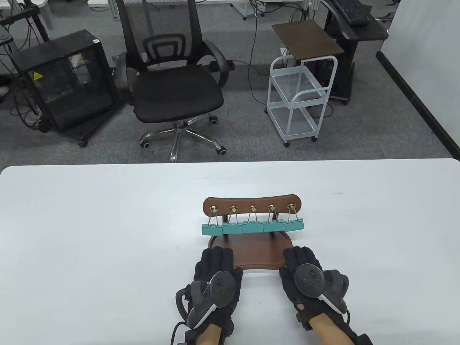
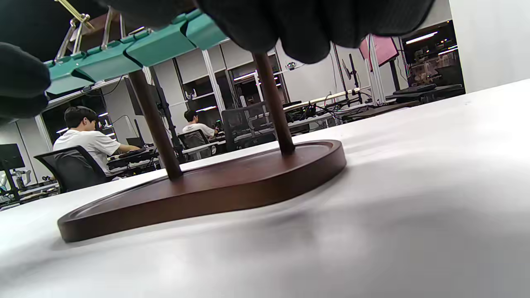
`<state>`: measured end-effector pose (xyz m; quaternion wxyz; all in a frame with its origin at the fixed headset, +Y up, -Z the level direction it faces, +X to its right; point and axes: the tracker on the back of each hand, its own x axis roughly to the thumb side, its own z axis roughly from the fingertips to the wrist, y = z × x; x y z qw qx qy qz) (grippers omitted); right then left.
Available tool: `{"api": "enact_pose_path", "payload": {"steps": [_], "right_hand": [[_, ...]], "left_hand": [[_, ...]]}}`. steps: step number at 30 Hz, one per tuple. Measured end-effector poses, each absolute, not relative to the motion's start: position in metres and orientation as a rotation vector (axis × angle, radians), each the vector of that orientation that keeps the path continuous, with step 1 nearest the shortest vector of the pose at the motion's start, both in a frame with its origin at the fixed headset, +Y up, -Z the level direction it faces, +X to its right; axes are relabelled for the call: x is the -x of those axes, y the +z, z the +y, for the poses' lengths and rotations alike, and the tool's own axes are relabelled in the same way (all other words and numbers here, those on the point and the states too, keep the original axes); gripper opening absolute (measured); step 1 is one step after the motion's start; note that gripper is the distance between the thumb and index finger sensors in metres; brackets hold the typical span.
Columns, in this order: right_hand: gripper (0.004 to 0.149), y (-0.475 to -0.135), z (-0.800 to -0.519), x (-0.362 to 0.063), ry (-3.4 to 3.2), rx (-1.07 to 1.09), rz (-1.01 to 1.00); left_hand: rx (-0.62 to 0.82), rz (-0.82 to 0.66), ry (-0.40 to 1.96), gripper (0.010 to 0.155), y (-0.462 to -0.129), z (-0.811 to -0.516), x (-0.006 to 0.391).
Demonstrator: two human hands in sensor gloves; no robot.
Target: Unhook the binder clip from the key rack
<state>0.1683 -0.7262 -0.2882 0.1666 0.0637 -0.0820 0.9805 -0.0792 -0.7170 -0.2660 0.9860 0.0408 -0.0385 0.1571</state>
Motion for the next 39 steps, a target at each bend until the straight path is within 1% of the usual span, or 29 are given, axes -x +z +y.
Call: {"api": "enact_pose_path", "payload": {"steps": [25, 34, 39], "right_hand": [[0.059, -0.288, -0.726, -0.18, 2.737, -0.131, -0.268], [0.06, -0.284, -0.716, -0.189, 2.609, -0.09, -0.38], [0.06, -0.281, -0.707, -0.196, 2.491, -0.06, -0.481]], "left_hand": [[-0.039, -0.087, 0.339, 0.064, -0.268, -0.719, 0.08], [-0.043, -0.078, 0.348, 0.063, -0.268, -0.718, 0.082], [-0.045, -0.079, 0.36, 0.063, -0.269, -0.718, 0.083]]}}
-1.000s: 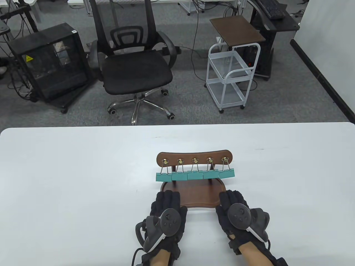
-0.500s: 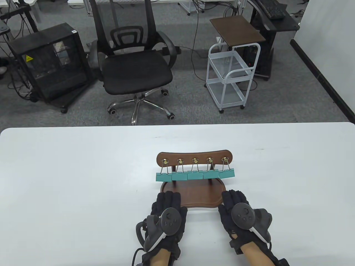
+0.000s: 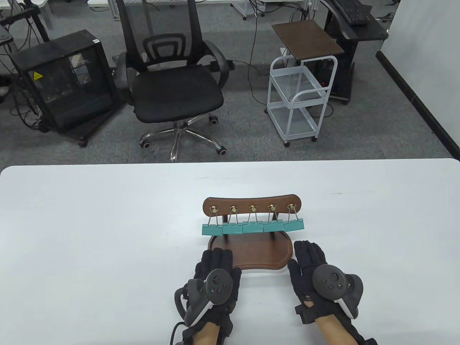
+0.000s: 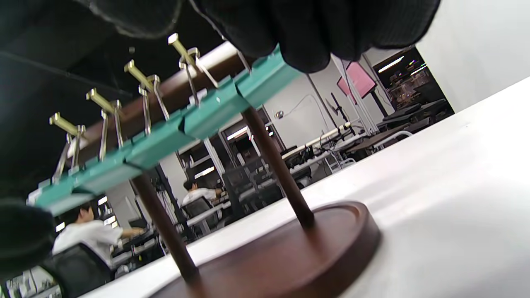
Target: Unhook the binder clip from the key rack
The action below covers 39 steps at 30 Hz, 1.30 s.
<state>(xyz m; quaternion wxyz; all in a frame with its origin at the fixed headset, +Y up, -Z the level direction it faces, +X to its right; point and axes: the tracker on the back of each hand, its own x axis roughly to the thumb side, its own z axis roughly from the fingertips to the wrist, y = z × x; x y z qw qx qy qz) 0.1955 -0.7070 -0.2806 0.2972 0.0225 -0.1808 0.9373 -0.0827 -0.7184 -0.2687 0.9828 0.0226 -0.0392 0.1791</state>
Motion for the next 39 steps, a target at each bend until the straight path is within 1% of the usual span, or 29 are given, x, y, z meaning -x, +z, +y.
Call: {"api": "enact_pose_path", "payload": {"steps": [4, 8, 13, 18, 21, 29, 32, 39], "right_hand": [[0.062, -0.281, -0.703, -0.206, 2.359, -0.008, -0.546], [0.063, -0.293, -0.7, -0.217, 2.212, 0.089, -0.518], [0.064, -0.315, -0.701, -0.228, 2.073, 0.14, -0.455], [0.064, -0.336, -0.71, -0.239, 1.94, 0.2, -0.385], [0.064, -0.346, -0.72, -0.241, 1.853, 0.193, -0.322], [0.065, -0.355, -0.743, -0.236, 1.726, 0.196, -0.218], [0.066, -0.356, -0.748, -0.234, 1.681, 0.205, -0.181], [0.068, -0.363, -0.747, -0.227, 1.684, 0.174, -0.119]], "left_hand": [[-0.044, -0.084, 0.366, 0.063, -0.269, -0.719, 0.082], [-0.045, -0.084, 0.365, 0.063, -0.269, -0.719, 0.082], [-0.049, -0.084, 0.367, 0.062, -0.269, -0.719, 0.083], [-0.042, -0.081, 0.371, 0.062, -0.27, -0.721, 0.083], [-0.04, -0.079, 0.375, 0.062, -0.27, -0.721, 0.084], [-0.044, -0.079, 0.386, 0.062, -0.27, -0.721, 0.085], [-0.045, -0.078, 0.386, 0.062, -0.27, -0.721, 0.086], [-0.044, -0.078, 0.388, 0.062, -0.269, -0.721, 0.086]]}}
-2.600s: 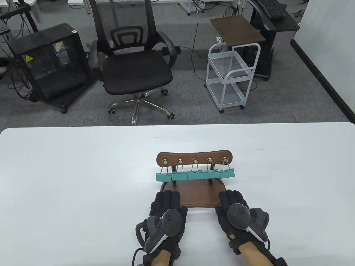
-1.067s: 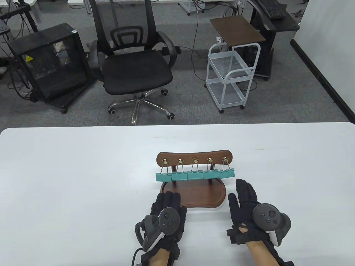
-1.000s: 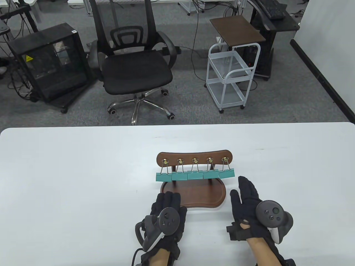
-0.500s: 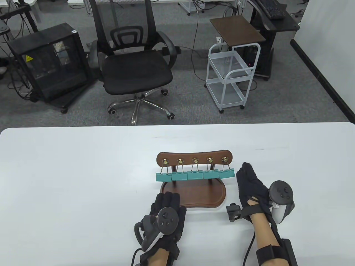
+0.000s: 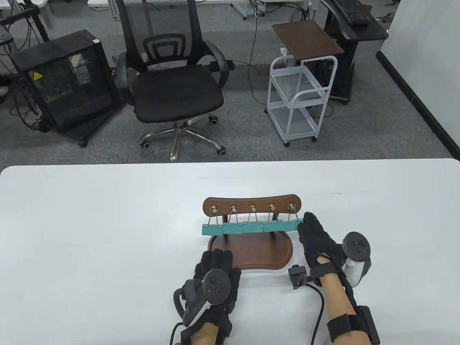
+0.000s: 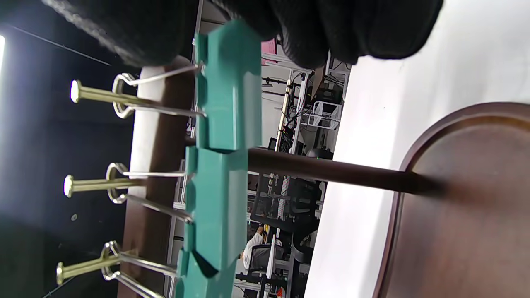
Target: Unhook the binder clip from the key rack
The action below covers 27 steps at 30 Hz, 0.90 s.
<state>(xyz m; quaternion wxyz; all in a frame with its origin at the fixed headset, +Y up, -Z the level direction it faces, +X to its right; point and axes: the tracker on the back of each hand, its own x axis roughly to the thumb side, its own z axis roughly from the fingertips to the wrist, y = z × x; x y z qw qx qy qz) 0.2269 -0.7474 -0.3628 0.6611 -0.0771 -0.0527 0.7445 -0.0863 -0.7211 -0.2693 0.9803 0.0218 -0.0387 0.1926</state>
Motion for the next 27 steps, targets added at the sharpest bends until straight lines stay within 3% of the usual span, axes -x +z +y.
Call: {"api": "enact_pose_path", "payload": {"steps": [27], "right_hand": [[0.053, -0.3629, -0.7464, -0.2299, 1.631, 0.214, -0.122]], "left_hand": [[-0.04, -0.071, 0.387, 0.062, -0.2686, -0.7214, 0.0874]]}}
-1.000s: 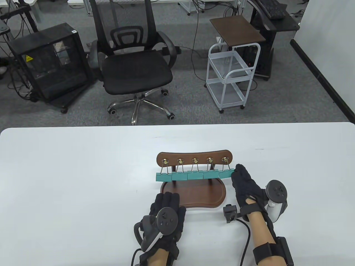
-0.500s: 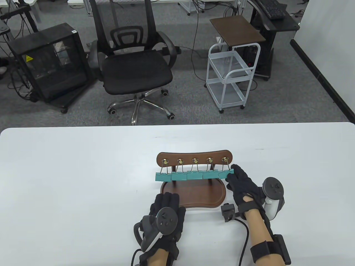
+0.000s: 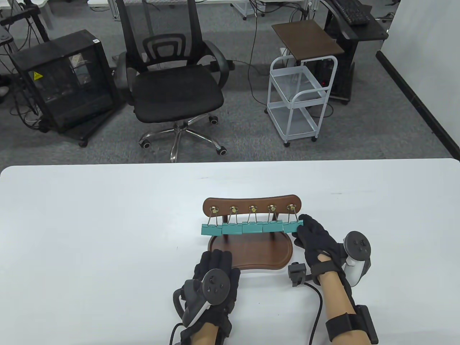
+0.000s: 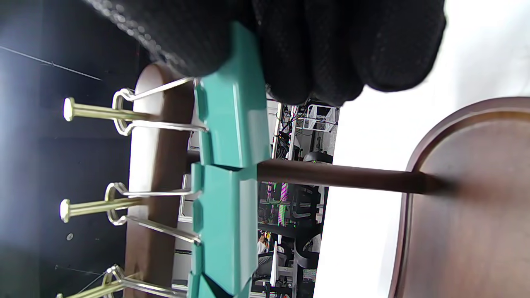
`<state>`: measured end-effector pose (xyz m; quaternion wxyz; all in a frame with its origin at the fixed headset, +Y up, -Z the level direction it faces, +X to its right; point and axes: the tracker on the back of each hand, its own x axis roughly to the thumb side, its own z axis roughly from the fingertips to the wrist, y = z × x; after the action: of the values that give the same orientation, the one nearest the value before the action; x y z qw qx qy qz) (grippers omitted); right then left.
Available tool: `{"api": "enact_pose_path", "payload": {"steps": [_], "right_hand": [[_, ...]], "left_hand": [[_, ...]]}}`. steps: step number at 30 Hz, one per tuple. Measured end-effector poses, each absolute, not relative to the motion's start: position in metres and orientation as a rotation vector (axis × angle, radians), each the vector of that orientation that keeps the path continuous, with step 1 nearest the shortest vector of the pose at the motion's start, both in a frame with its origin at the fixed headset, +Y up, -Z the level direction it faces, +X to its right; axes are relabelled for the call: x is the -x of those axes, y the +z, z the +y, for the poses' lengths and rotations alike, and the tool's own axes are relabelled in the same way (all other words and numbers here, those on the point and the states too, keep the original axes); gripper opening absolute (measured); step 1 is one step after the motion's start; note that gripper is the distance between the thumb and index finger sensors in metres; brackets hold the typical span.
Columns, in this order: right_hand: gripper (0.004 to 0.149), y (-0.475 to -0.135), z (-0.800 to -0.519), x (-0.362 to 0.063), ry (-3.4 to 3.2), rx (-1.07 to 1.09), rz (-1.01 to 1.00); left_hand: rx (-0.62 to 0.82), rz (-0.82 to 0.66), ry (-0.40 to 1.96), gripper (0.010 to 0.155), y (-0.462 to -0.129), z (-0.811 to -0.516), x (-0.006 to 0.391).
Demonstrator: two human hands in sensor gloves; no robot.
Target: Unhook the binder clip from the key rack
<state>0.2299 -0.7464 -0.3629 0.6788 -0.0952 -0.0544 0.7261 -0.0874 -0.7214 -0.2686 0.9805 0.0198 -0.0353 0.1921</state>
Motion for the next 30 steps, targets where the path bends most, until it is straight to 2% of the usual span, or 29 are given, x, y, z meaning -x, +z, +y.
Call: {"api": "enact_pose_path", "payload": {"steps": [30], "right_hand": [[0.052, -0.3612, -0.7444, -0.2372, 1.521, 0.148, -0.142]], "left_hand": [[-0.036, -0.066, 0.384, 0.062, -0.2683, -0.7211, 0.0877]]}}
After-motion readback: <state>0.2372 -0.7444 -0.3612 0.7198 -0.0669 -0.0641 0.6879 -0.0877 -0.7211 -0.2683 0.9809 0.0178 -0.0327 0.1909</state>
